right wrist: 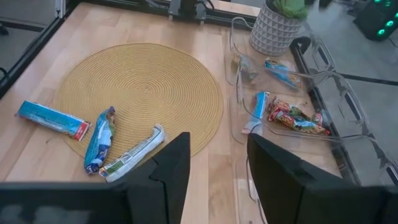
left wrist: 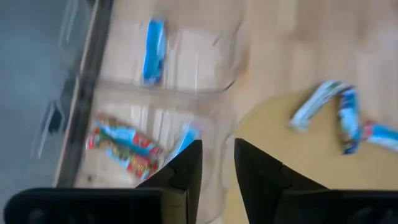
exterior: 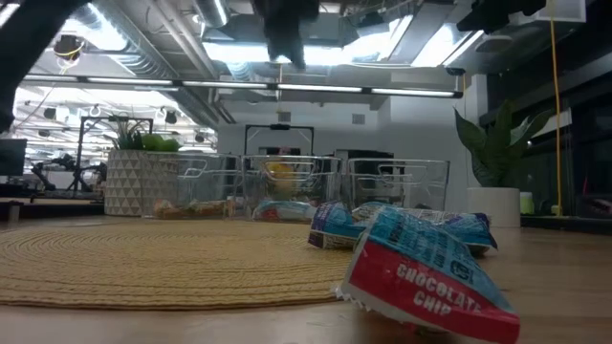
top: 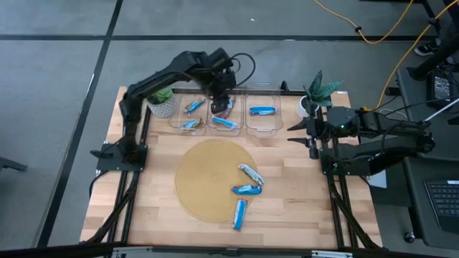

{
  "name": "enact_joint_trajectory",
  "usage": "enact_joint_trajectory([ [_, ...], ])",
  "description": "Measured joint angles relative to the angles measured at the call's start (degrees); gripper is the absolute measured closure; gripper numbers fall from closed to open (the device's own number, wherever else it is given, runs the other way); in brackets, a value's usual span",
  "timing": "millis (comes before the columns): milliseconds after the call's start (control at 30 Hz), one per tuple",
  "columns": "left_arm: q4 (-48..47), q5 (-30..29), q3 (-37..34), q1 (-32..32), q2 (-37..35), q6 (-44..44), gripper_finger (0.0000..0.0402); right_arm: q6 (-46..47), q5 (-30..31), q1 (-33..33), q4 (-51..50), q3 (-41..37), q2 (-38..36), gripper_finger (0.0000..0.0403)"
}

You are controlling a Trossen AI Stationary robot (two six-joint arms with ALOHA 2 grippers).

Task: Pick and place Granola Bars by type
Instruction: Put the yellow granola bar into the left transparent bin

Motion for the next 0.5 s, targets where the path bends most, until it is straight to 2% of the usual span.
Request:
enact_joint_trajectory([
  [133,3.03,0.16,0.01,-4.08,-4.88,-2.94,0.0316,-0.13,-0.41,0.0,1.6,-0.02,0.66,0.0241],
  [333,9.78,3.61,0.02,-8.35,-12.01,-8.25,0.0317,-0.23,-0.41,0.01,4.95,-0.02,2.43,0.0241],
  [500,8.86,-1.99,0.02,-12.15,-17.33,-12.86,0.0323,-0.26,-0.47,0.0,6.39,-0.02,4.99,0.0241],
])
